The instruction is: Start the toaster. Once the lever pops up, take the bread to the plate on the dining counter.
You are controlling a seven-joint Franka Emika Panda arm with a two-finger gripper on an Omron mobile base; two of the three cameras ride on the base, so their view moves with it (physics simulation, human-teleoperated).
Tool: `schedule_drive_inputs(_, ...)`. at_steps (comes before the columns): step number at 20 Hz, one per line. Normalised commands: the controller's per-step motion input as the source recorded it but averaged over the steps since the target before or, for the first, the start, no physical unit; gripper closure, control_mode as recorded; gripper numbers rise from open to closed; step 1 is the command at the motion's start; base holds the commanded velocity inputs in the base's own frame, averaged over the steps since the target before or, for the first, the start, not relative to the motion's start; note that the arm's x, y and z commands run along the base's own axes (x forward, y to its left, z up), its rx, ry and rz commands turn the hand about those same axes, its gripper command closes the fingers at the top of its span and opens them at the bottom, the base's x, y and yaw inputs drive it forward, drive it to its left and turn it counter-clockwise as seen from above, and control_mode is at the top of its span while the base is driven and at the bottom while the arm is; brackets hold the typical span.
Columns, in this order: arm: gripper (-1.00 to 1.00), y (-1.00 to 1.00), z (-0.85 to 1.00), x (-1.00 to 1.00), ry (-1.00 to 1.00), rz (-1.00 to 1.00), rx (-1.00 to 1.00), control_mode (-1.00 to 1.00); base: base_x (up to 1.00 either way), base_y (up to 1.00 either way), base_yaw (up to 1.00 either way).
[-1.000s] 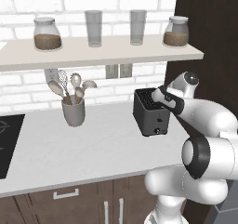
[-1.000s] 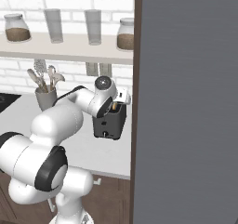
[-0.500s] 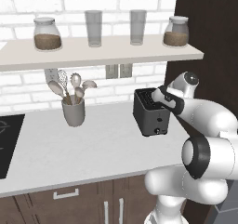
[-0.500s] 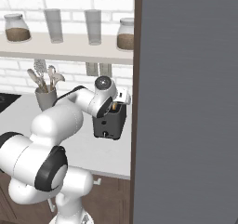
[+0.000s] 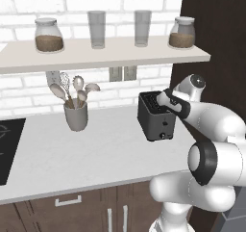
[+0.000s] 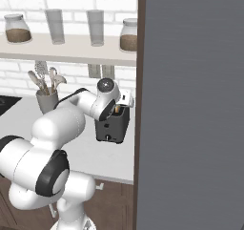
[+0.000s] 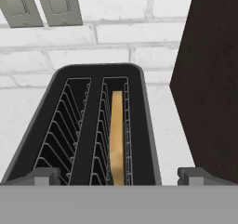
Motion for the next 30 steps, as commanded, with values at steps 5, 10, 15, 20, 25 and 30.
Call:
schedule_drive_inputs(5,-1.0,0.0,0.0,0.0,0.0,0.0,0.0,-1.0,0.0,0.0,0.0)
schedule_drive_inputs(10,-1.0,0.0,0.0,0.0,0.0,0.0,0.0,-1.0,0.0,0.0,0.0)
schedule_drive_inputs(15,-1.0,0.0,0.0,0.0,0.0,0.0,0.0,-1.0,0.0,0.0,0.0)
schedule_drive_inputs(20,-1.0,0.0,0.0,0.0,0.0,0.0,0.0,-1.0,0.0,0.0,0.0)
schedule_drive_inputs(25,-1.0,0.0,0.0,0.0,0.0,0.0,0.0,-1.0,0.0,0.0,0.0)
schedule_drive_inputs(30,-1.0,0.0,0.0,0.0,0.0,0.0,0.0,-1.0,0.0,0.0,0.0)
